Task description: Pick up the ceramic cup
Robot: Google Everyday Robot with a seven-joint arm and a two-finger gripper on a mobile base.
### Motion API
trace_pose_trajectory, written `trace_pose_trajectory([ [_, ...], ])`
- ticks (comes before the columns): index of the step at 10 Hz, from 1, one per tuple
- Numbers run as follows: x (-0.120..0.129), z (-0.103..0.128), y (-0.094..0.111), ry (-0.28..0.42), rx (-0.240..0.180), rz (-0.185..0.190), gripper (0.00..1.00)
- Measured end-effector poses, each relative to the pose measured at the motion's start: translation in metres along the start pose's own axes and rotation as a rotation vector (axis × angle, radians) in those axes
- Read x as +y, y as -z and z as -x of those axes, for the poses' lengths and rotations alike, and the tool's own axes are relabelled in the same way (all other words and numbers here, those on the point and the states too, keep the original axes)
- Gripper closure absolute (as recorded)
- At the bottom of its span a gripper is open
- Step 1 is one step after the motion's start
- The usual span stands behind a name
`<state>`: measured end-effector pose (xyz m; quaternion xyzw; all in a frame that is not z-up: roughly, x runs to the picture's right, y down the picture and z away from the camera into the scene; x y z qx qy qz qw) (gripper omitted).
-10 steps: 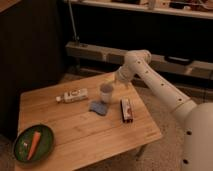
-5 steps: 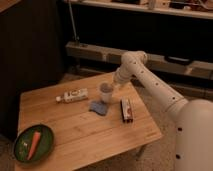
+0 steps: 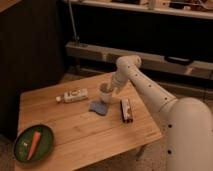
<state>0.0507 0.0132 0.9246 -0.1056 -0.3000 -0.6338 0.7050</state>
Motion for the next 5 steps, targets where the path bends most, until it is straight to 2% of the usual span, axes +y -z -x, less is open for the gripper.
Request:
trace_pose_trajectory([
  [3, -0.005, 0.005, 0.01, 0.024, 0.006, -0.007, 0.91],
  [4, -0.005, 0.007, 0.021, 0.033, 0.016, -0.009, 0.96],
  [5, -0.004, 0.011, 0.036, 0.042, 0.024, -0.008, 0.97],
])
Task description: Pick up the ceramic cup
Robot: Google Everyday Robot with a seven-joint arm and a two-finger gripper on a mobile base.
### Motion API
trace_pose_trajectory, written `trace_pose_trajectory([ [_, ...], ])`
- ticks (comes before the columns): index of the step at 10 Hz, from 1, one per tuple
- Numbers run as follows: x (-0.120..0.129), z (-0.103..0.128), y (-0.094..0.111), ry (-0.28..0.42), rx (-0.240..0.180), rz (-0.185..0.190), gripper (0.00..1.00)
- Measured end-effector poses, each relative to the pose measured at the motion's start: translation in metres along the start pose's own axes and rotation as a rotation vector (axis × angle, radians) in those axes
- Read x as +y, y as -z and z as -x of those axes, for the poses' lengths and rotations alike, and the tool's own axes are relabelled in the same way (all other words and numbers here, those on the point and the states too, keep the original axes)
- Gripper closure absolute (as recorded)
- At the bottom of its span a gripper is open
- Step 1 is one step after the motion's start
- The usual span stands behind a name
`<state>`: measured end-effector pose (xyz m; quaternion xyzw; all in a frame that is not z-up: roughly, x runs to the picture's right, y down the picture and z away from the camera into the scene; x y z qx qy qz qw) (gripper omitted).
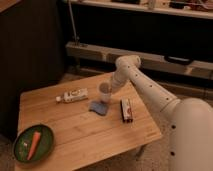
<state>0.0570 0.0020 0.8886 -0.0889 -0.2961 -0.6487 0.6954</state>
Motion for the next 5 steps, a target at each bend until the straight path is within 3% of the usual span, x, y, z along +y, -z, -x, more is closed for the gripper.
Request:
trace_pose_trajectory([
  [2, 0.008, 0.007, 0.036, 0.007, -0.025, -0.034, 0.97],
  [5, 0.0, 0.015, 0.091, 0.056, -0.057, -0.069, 0.97],
])
